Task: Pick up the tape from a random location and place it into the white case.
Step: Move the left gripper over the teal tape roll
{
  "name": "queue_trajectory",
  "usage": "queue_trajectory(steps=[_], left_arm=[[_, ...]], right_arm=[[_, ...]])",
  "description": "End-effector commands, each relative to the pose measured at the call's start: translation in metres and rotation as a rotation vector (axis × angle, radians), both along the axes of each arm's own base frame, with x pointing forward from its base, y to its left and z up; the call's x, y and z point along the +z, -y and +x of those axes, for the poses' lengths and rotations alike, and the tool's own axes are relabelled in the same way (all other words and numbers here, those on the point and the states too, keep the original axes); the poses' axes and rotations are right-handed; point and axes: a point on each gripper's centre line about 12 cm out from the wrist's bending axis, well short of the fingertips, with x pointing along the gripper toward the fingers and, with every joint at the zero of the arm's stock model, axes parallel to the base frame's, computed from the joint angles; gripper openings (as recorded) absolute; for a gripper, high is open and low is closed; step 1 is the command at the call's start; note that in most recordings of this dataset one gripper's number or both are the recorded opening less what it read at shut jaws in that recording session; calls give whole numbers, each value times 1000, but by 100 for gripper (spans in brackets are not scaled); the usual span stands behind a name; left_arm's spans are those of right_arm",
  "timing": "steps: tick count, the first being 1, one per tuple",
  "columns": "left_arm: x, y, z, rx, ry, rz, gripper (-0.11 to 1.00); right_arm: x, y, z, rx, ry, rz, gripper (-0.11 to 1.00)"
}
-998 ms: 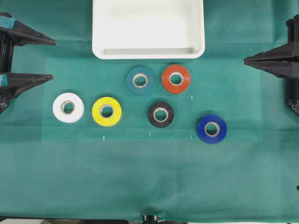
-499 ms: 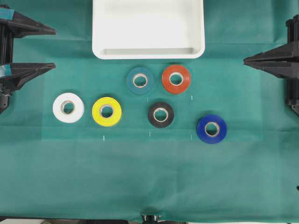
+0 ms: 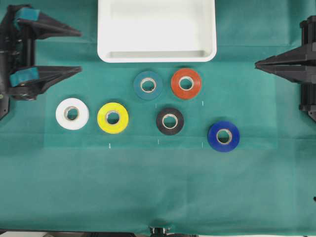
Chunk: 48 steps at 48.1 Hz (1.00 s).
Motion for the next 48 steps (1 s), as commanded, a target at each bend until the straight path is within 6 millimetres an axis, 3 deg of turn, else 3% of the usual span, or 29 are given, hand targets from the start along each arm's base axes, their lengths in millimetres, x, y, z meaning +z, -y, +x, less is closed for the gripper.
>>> queue_trajectory(steps=[1,31,38,48], left_arm=[[10,-2,14,4,24,2,100],[25,-11,112,11,-6,54,100],[25,-15,125,18,-29,56,100],[20,-17,126,21,-85,43,100]], right_arm=[[11,0,3,-1,25,-5,0],[9,0,3,-1,14,-5,0],[9,0,3,-1,14,-5,0],[9,0,3,-1,12,-6,0]])
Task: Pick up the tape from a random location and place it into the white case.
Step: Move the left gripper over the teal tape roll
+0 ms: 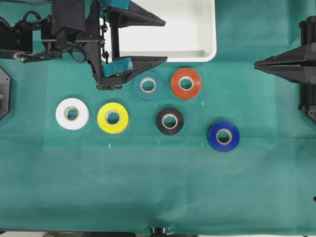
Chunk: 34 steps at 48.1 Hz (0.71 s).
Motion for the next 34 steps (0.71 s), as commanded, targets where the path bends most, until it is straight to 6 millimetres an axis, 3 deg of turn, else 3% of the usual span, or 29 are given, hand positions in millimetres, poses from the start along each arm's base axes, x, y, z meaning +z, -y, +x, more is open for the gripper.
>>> queue_trajectory(steps=[1,10,34], left_arm=[[6,-1,-1,5,2,-9,100],[5,-1,2,6,-119,-43,100],[2,-1,10,19,-648,-121,100]], right_arm=[[10,0,3,-2,23,-2,0],[10,0,3,-2,21,-2,0],[8,0,3,-2,8,0,0]])
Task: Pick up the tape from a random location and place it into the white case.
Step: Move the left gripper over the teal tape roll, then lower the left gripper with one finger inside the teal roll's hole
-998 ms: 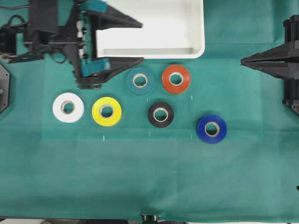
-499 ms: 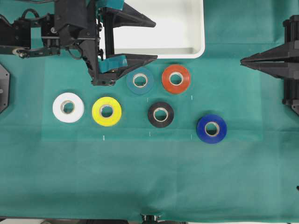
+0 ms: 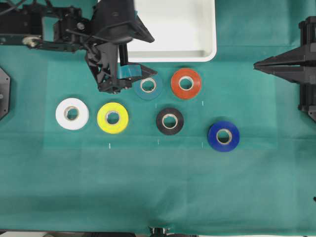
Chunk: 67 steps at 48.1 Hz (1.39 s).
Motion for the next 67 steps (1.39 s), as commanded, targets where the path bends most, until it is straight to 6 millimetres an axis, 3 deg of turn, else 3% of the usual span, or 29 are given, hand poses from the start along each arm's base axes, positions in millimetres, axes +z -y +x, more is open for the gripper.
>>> queue_trajectory(steps=[1,18,56,67], left_arm=[[12,-1,1,3,-53,-6,100],[16,-2,9,-4,-247,-12,100],[14,-1,10,-8,-247,-12,100],[-2,4,9,-15,-244,-14,100]], right_arm=[[10,0,3,-1,23,0,0],[9,0,3,-1,18,3,0],[7,0,4,-2,9,3,0],[7,0,4,-2,9,2,0]])
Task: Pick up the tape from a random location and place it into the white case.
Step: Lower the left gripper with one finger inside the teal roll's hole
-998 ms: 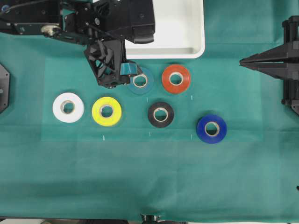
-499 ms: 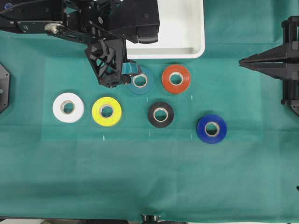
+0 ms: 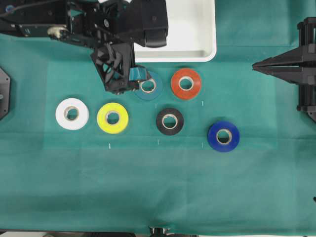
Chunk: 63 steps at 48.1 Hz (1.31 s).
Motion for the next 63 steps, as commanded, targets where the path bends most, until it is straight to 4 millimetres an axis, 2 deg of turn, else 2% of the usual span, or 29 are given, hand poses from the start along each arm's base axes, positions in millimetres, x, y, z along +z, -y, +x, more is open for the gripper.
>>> queue_trajectory(steps=[1,14,26,42,52,63], left_arm=[[-2,1,-2,-1,17,1,100],[-35,5,-3,17,-16,-20,100],[-78,7,0,16,-80,-26,100],[-103,9,8,10,-52,-23,100],[-124,13,13,-1,-88,-24,100],[-138,17,18,-9,-103,-26,100]], right_arm=[[9,0,3,-1,21,0,0],[9,0,3,-1,21,-2,0],[7,0,4,-1,12,-3,0],[5,0,5,-1,3,-2,0],[4,0,5,-2,-3,-2,0],[2,0,5,-2,-14,-2,0]])
